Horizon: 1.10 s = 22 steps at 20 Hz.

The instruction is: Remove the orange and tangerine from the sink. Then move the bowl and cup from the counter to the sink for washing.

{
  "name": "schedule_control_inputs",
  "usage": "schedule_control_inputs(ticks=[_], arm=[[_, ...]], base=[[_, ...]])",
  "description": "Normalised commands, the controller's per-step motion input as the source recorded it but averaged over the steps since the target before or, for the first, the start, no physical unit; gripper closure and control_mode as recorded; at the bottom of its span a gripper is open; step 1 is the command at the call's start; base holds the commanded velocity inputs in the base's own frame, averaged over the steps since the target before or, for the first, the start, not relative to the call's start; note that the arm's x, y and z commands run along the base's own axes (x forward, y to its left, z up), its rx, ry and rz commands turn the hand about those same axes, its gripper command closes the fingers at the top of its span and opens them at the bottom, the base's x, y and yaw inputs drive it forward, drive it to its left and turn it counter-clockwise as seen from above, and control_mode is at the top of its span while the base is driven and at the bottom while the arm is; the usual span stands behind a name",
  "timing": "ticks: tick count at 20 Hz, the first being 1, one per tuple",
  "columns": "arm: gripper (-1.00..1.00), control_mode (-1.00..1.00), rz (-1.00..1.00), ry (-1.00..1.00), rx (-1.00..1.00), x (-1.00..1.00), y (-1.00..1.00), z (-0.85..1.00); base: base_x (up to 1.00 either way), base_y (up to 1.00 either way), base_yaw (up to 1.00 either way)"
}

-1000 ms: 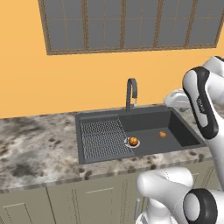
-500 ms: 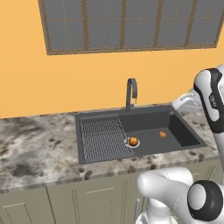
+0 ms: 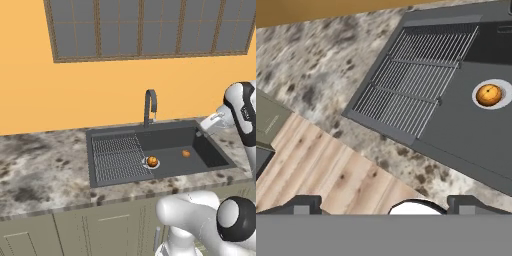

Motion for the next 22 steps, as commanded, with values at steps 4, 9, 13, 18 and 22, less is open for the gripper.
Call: schedule_control_inputs(ticks=[4, 9, 13, 18, 22], arm=[[-1.00, -1.00, 0.04, 0.00, 0.00, 0.16, -0.05, -0.27], [-1.00, -1.00, 0.00, 0.00, 0.03, 0.20, -0.01, -0.25], [-1.00, -1.00, 0.00, 0.00, 0.03, 0.16, 0.00, -0.25], [-1.00, -1.00, -0.02, -0.01, 0.00, 0.15, 0.00, -0.26], [-1.00, -1.00, -0.04, -0.03, -0.03, 0.18, 0.00, -0.25]], base=[[0.00, 0.00, 0.00], [0.00, 0.00, 0.00], [0.00, 0.00, 0.00], [0.00, 0.00, 0.00], [0.00, 0.00, 0.00]])
